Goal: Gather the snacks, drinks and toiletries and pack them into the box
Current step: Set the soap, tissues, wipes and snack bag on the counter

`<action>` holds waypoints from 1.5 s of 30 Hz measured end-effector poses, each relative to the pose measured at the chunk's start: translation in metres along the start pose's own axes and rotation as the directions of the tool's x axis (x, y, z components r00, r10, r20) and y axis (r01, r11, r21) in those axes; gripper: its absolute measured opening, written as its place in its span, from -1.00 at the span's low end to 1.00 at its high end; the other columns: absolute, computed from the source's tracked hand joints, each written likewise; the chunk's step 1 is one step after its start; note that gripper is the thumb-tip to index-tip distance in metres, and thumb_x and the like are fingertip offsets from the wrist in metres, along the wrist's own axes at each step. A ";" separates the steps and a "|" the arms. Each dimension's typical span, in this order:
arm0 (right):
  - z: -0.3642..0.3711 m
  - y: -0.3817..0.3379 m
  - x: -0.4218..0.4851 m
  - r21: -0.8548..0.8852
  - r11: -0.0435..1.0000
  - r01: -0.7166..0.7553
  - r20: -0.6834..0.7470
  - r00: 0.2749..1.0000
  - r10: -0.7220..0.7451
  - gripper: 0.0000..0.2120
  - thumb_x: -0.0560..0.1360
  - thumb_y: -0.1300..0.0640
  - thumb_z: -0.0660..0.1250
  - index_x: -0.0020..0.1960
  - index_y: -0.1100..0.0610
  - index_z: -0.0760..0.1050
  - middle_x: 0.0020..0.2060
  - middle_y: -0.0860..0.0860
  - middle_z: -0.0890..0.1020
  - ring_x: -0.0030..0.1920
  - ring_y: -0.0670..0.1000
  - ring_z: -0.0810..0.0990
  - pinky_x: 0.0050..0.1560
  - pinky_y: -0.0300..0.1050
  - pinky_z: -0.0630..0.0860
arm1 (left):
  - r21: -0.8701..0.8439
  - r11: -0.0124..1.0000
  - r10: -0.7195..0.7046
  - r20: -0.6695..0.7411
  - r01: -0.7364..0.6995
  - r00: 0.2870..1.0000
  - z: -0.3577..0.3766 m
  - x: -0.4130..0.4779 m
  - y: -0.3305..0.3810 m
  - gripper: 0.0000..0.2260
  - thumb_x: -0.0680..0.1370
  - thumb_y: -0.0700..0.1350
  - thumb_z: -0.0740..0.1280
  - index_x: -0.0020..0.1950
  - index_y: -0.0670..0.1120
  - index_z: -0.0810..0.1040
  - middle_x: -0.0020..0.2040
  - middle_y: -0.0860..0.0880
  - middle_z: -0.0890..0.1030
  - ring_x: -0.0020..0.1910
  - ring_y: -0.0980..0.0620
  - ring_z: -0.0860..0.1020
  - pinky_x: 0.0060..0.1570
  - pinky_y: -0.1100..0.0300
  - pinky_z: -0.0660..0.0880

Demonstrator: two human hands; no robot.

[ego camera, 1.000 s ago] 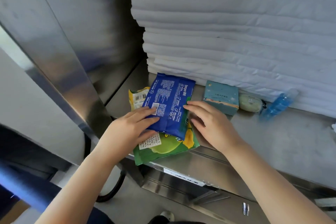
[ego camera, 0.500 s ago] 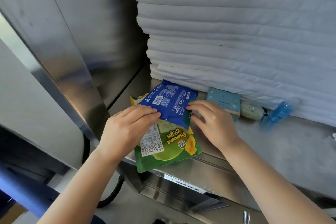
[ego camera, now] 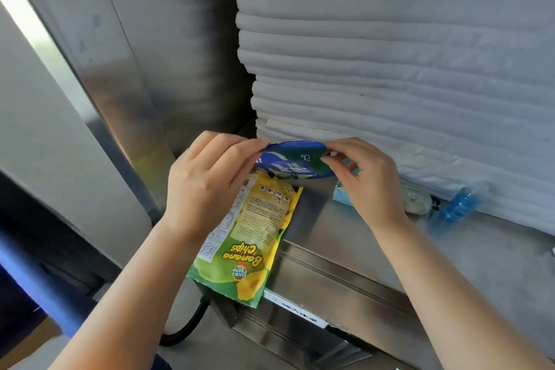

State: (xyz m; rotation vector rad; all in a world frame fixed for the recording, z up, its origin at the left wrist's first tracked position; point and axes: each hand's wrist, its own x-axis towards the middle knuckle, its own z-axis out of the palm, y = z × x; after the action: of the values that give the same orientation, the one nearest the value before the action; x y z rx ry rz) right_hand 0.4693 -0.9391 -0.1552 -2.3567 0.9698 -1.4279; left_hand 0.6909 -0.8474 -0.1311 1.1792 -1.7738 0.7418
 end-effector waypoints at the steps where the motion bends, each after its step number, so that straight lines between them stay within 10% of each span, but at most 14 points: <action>1: -0.002 0.001 0.002 0.013 1.000 -0.013 0.003 1.000 0.013 -0.86 0.48 0.18 0.37 0.03 0.10 0.62 -0.12 -0.20 0.58 -0.17 -0.25 0.51 -0.14 -0.44 0.40 | 0.003 1.000 -0.018 0.010 0.018 1.000 0.000 0.001 0.002 -0.89 0.54 -0.19 0.37 0.04 -0.18 0.60 -0.09 -0.09 0.63 -0.12 0.01 0.50 -0.14 0.21 0.43; 17: -0.040 -0.014 0.010 -0.001 0.999 0.045 0.063 0.997 -0.045 -0.87 0.46 0.20 0.39 -0.01 0.08 0.63 -0.16 -0.14 0.61 -0.25 -0.13 0.51 -0.24 -0.42 0.38 | 0.067 0.995 -0.084 0.148 0.075 0.985 -0.023 -0.022 0.040 -0.77 0.56 -0.19 0.32 0.21 -0.16 0.54 0.24 -0.12 0.51 0.22 -0.05 0.46 0.22 0.14 0.41; 23: -0.061 -0.023 0.015 0.003 1.000 0.001 0.106 0.994 -0.001 -0.89 0.44 0.18 0.41 -0.04 0.06 0.64 -0.22 -0.18 0.58 -0.24 -0.10 0.52 -0.29 -0.43 0.36 | 0.067 0.991 -0.130 0.319 0.115 0.939 -0.028 -0.038 0.054 -0.53 0.59 0.04 0.19 0.46 -0.08 0.23 0.50 -0.08 0.18 0.49 -0.05 0.13 0.39 0.01 0.22; 45: -0.077 -0.018 0.036 -0.021 0.960 -0.280 0.461 0.850 0.257 -0.91 0.45 0.07 0.42 -0.09 -0.12 0.62 -0.31 -0.36 0.62 -0.31 -0.35 0.52 -0.27 -0.52 0.35 | -0.067 0.987 -0.106 0.404 0.145 0.909 -0.010 -0.031 0.029 -0.46 0.41 -0.25 0.44 0.37 -0.06 0.40 0.47 -0.12 0.20 0.38 -0.15 0.31 0.24 -0.09 0.38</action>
State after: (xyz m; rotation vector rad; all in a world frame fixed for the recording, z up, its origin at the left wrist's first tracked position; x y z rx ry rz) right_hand 0.4222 -0.9371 -0.0819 -2.2550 1.0557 -0.7279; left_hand 0.6726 -0.8152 -0.1544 1.4404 -2.0145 0.3483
